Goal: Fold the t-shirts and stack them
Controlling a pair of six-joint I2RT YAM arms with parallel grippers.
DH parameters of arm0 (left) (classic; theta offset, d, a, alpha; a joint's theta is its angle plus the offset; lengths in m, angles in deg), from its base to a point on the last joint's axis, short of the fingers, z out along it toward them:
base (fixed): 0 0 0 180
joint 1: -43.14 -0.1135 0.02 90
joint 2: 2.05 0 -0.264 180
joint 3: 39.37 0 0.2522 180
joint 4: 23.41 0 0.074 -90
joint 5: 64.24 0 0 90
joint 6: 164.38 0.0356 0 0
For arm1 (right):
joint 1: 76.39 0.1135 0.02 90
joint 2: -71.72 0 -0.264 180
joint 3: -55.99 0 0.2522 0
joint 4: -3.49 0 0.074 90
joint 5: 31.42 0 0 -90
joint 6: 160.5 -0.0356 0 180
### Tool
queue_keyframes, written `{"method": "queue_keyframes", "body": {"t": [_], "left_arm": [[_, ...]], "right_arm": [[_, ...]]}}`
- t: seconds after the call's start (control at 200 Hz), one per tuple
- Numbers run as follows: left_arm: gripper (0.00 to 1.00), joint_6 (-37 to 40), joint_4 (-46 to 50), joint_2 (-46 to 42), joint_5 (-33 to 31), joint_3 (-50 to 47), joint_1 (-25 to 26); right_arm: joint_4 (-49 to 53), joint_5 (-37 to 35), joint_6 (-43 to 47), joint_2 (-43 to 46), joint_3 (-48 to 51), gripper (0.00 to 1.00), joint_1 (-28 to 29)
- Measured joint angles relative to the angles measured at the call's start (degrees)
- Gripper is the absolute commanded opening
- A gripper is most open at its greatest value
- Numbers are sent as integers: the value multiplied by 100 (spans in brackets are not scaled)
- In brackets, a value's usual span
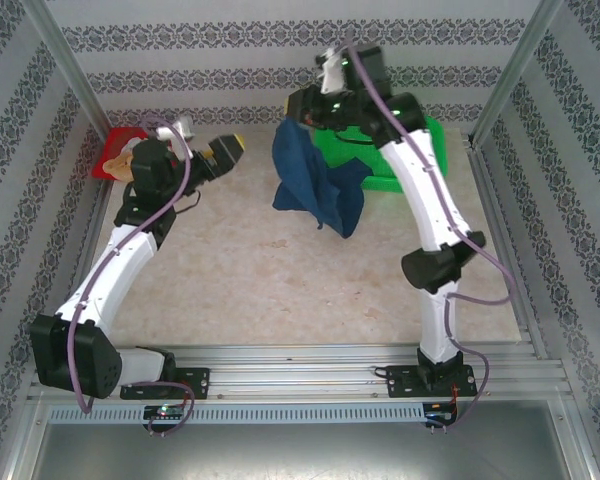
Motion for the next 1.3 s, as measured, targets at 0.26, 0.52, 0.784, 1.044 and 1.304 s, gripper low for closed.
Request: {"method": "queue_keyframes", "body": {"t": [0.26,0.52,0.784,1.044,1.304], "left_arm": [[100,568,883,518,-299,-245,1080],[100,601,1871,2680,-929,404,1639],[99,498,2822,3849,-1926,1377,1639],[27,564,2863,4489,-2551,1965,1471],[0,1045,2900,3480,-2975,1014,326]], "right_arm": [[1156,-127,592,-251,229,70,-555],[2017,-2037,2820,413,1961,71,-1902],[1362,-2914,4798,560,3932,70,-1650],[378,-3292,6262,557,4286,70,-1679],[-240,-3119,6891,271,4291,69,-2059]]}}
